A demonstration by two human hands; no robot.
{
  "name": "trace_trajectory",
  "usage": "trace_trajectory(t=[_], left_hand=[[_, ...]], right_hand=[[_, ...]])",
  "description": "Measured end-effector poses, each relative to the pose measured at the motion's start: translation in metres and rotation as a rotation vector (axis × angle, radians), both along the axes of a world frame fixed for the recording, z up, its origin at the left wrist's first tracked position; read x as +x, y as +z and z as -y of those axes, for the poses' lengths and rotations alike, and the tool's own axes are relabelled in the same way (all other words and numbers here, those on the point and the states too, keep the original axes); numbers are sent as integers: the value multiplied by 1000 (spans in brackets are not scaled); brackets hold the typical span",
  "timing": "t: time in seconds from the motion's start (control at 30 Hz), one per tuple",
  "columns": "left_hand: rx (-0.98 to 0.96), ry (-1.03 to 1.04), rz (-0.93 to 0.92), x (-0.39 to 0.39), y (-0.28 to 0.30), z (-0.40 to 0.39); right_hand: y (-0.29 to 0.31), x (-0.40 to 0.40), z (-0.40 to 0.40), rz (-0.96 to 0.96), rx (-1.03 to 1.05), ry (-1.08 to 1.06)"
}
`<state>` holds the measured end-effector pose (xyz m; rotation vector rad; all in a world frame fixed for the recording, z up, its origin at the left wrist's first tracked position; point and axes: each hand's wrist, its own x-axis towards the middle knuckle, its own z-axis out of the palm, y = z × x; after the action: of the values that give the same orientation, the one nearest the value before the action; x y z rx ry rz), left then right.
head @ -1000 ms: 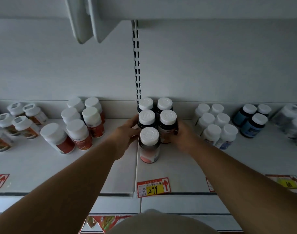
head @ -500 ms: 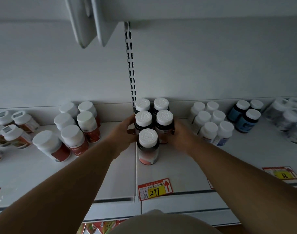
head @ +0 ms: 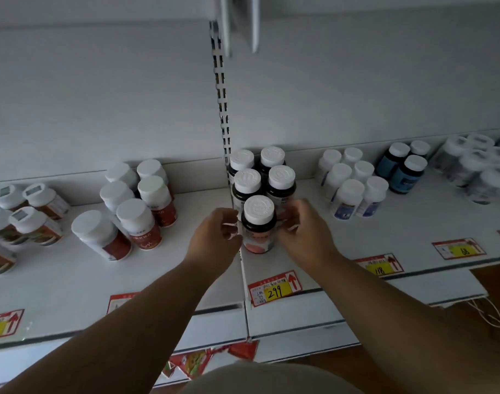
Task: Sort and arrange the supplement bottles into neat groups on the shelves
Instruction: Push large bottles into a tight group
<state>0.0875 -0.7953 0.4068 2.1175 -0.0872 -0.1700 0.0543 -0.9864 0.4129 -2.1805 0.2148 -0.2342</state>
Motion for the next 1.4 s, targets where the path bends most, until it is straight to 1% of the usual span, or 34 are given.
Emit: trace_trajectory(t=[0.1, 0.2, 0.3, 0.43, 0.6, 0.77, 0.9, 1.07, 1.13, 1.23, 1.4], left_hand=[[30, -14, 61, -12, 3, 5], [20, 57, 49, -17, 5, 5], [19, 105, 41, -20, 6, 5], [47, 122, 60, -19, 7, 9], [88, 143, 39, -26, 5, 9], [72, 204, 51, -48, 7, 9], [71, 220, 78, -74, 10, 7], [56, 174, 112, -96, 17, -17], [36, 150, 123, -96, 17, -35], [24, 124, 132, -96, 16, -71], [-3, 101, 85, -97, 14, -146]], right_hand=[[-1, -10, -18, 10, 59, 116], [-1, -9, -24, 21, 89, 151], [-1, -7, -21, 26, 73, 179], [0, -3, -17, 32, 34, 204], [-2, -7, -11, 26, 28, 213], [-9, -23, -5, 30, -25, 179], [-9, -41, -13, 91, -44, 200], [-1, -58, -45, 152, -49, 231], [3, -61, -65, 144, -49, 225], [6, -68, -104, 158, -66, 191], [7, -77, -183, 107, -26, 106]])
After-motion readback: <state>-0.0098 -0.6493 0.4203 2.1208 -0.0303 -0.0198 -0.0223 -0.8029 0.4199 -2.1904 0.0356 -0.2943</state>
